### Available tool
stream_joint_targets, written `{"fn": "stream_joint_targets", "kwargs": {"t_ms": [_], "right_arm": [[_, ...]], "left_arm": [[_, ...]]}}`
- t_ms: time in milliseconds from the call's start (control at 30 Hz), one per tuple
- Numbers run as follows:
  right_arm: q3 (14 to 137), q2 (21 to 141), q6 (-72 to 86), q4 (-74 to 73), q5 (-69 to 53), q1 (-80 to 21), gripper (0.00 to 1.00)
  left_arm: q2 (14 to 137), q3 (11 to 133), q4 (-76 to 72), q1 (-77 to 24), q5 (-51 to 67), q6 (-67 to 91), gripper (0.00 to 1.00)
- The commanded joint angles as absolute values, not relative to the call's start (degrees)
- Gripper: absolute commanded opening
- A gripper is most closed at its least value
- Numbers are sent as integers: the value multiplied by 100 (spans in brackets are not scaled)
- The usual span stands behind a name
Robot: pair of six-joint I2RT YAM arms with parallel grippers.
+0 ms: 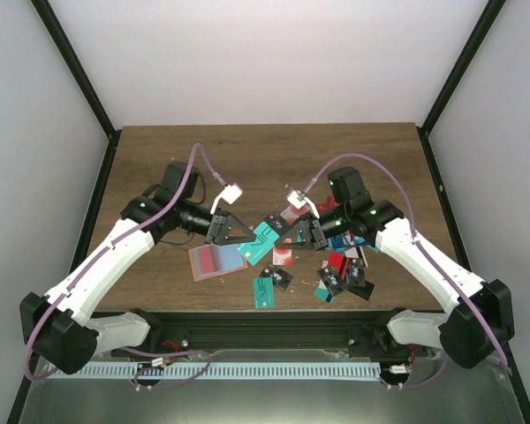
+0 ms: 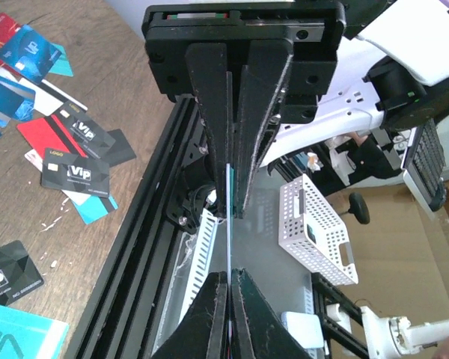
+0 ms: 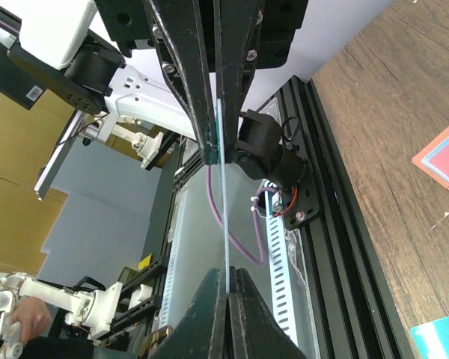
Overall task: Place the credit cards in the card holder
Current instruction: Insert the credit card into the card holder.
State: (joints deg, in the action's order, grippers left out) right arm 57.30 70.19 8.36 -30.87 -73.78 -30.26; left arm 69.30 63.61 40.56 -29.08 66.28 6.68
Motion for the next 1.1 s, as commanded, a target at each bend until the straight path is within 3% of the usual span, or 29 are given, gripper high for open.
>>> {"fn": "stream_joint_targets", "kwargs": {"t_ms": [0,100,133,233,567,733,1067], "right_arm": [[6066,7098,694,-3172,-7349,-3085,5],[6078,7178,747,-3262,-6781,-3085,26],[6035,7224,841,-3238,-6415,-3085,39],[5806,7447,1333,-2854,-5984,-3085,47],[5777,8588,2773,-1077,-5078,-3888,46],[6032,9334,3301,-937,-4365,-4128,40],[7213,10844,3452,-1017,-4301,-4272,35]], "left_arm": [[6924,6332,4165,-2945,6420,510,4],[6933,6328,4262,-2917,5544,719,4],[6929,6294,4269,-2874,5137,894,4],[6800,5948,4049,-2622,4439,1540,4],[6593,4655,3519,-1830,3450,2667,4],[7030,4418,3324,-1741,3059,2902,4],[7442,3910,2940,-1670,2602,3147,4]]}}
